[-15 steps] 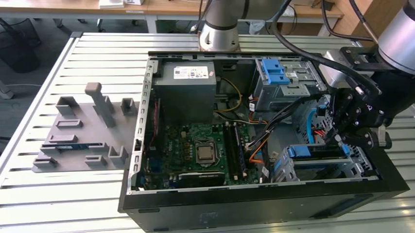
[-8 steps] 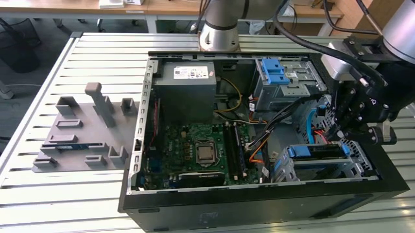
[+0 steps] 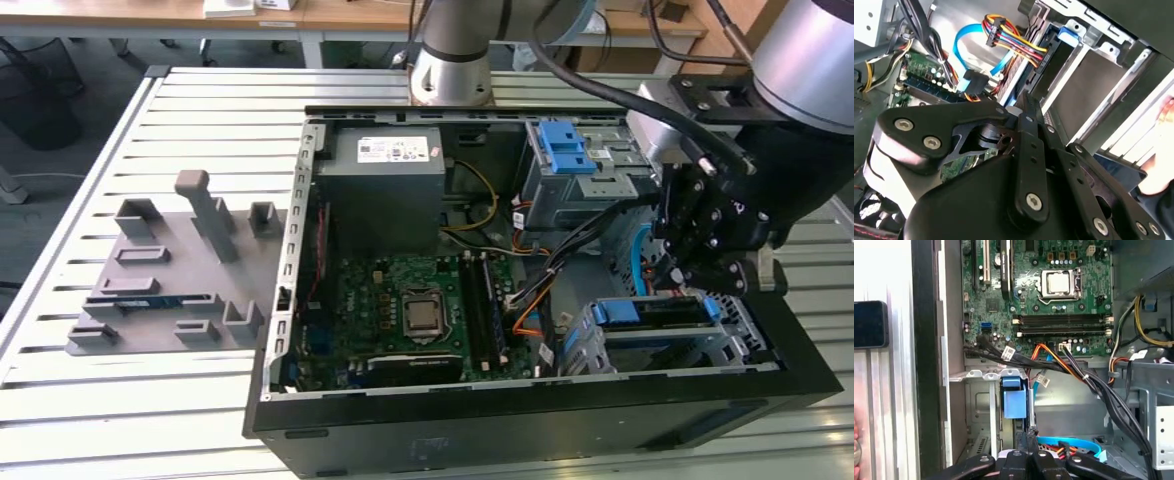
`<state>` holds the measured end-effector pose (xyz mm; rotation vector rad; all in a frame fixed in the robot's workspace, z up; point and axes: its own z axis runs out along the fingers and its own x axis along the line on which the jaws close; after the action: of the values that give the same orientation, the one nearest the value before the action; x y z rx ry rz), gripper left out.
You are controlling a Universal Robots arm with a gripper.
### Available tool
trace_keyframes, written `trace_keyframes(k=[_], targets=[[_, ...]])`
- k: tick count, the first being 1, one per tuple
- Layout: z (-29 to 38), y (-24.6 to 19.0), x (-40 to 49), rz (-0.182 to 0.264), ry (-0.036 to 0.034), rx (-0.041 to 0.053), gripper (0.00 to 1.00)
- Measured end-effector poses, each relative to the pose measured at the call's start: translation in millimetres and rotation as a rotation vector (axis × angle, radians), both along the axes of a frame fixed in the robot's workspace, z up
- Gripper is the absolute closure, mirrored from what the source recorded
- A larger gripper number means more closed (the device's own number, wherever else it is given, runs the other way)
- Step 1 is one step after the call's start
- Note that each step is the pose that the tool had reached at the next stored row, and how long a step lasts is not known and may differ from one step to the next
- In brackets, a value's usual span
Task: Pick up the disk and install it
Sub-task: 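Insert the second disk wire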
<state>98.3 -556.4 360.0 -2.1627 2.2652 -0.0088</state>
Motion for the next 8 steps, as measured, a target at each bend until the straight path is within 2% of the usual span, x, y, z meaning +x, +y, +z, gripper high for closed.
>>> trace_keyframes(k=[4, 8], targets=[[12.8, 1.4, -0.7, 0.0, -0.0002, -0.0001, 0.89], [22.4, 3.9, -1.3, 0.0, -0.0002, 0.0, 0.89]])
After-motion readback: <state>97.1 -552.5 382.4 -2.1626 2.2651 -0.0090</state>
